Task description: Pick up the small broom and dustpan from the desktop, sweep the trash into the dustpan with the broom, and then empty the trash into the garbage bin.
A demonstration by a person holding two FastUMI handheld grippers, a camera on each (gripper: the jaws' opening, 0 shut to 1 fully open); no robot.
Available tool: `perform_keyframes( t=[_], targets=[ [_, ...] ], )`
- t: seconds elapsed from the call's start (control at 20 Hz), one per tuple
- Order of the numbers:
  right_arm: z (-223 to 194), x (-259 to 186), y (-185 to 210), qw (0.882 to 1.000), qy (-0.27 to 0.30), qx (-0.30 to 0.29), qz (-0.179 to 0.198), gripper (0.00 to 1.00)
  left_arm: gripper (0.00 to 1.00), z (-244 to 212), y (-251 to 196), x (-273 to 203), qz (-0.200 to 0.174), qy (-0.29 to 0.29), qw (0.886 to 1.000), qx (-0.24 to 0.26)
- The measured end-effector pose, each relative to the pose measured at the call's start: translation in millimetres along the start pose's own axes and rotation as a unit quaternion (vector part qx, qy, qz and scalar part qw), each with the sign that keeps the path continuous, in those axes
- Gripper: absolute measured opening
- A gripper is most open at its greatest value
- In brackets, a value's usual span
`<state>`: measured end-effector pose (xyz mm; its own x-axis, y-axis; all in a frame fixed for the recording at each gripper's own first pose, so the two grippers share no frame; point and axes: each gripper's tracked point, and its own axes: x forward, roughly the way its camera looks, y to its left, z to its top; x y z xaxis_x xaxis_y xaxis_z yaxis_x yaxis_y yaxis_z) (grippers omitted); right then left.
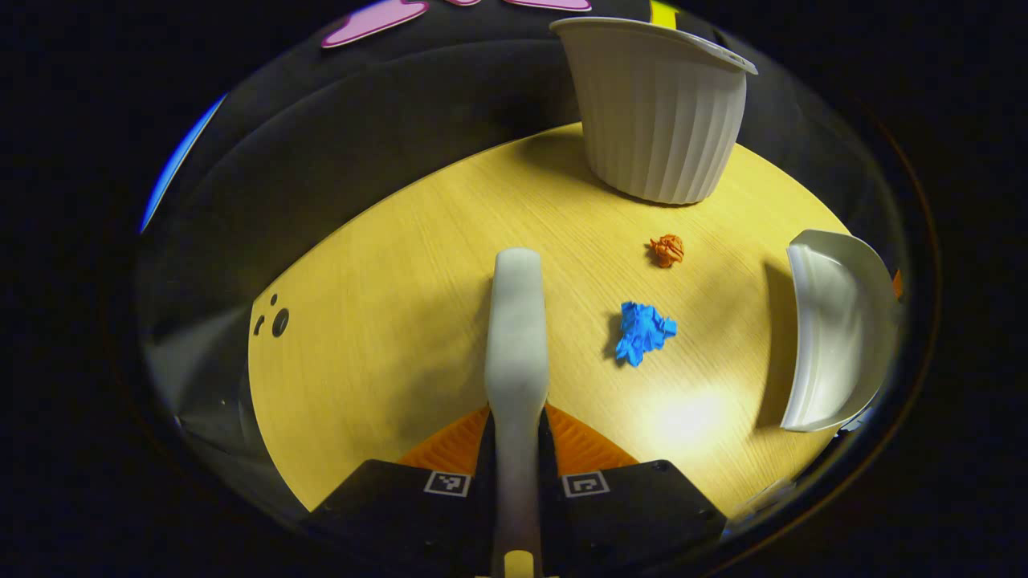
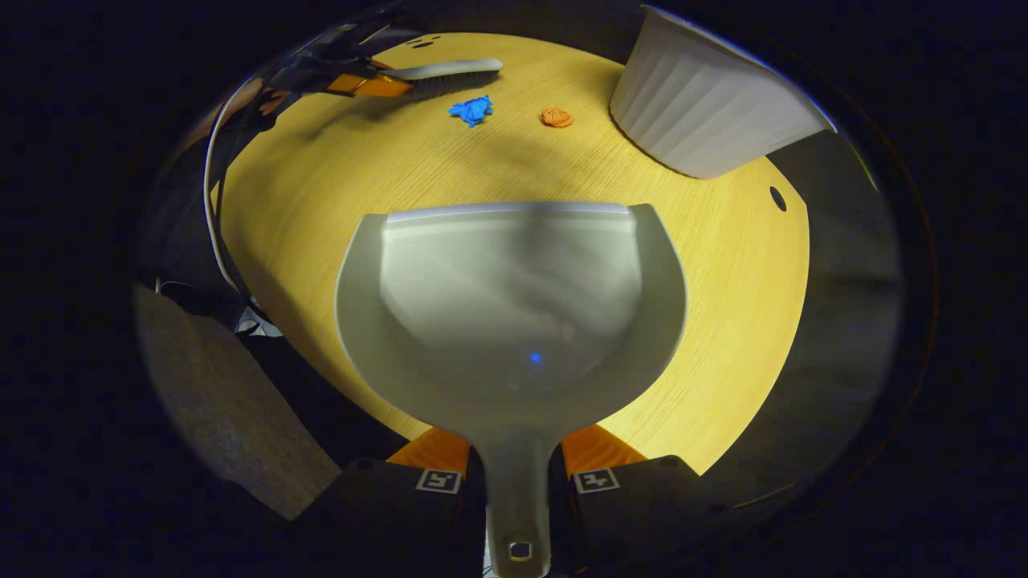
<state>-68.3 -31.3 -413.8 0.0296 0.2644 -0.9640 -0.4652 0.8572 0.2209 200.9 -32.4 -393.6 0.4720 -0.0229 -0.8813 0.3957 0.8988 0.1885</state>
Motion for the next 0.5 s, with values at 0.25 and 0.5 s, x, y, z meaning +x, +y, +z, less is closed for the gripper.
perform_keyframes(
  t=[0.25,0.5],
  targets=[
    [5,17,-11,1.000,0.004,-0.007,0.007,0.35,0.27,30,-21,20,-0.010,0.001,0.999,0.040],
    [14,24,-16,1.000,-0.001,0.005,0.022,0.33,0.27,35,-68,30,-0.086,0.003,0.995,0.060]
  ],
)
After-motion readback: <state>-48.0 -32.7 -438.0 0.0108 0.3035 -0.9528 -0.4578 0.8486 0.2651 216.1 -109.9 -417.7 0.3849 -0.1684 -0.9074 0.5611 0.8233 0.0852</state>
